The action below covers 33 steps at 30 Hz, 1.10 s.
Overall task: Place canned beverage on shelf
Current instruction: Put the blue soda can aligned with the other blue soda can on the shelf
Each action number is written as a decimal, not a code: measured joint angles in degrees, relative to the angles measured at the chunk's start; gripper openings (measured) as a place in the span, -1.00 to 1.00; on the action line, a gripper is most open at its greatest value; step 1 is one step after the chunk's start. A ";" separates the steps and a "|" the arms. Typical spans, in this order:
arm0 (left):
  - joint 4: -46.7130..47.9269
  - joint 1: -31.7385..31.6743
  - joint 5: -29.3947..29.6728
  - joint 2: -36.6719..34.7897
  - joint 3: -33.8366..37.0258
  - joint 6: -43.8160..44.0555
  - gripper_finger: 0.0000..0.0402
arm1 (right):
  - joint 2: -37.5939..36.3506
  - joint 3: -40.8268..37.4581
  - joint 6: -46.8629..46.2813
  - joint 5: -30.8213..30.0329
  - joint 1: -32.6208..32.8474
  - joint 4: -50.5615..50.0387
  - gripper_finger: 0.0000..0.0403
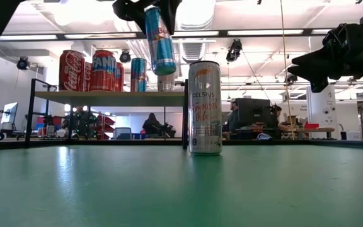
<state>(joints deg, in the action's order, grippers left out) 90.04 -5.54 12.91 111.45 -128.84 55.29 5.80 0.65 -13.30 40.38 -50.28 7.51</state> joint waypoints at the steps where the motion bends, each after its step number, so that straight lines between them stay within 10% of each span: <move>1: -0.02 -0.74 0.00 -0.29 0.00 -1.00 0.18 | 0.00 0.01 0.01 0.00 -0.01 0.00 -0.20; 33: -0.01 -20.21 -0.43 -9.48 11.87 -19.63 0.19 | -0.02 0.02 0.00 0.00 -0.02 0.02 -0.20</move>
<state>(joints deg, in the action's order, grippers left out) 90.03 -25.75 12.47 101.97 -116.97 35.66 5.79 0.66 -13.30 40.38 -50.30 7.53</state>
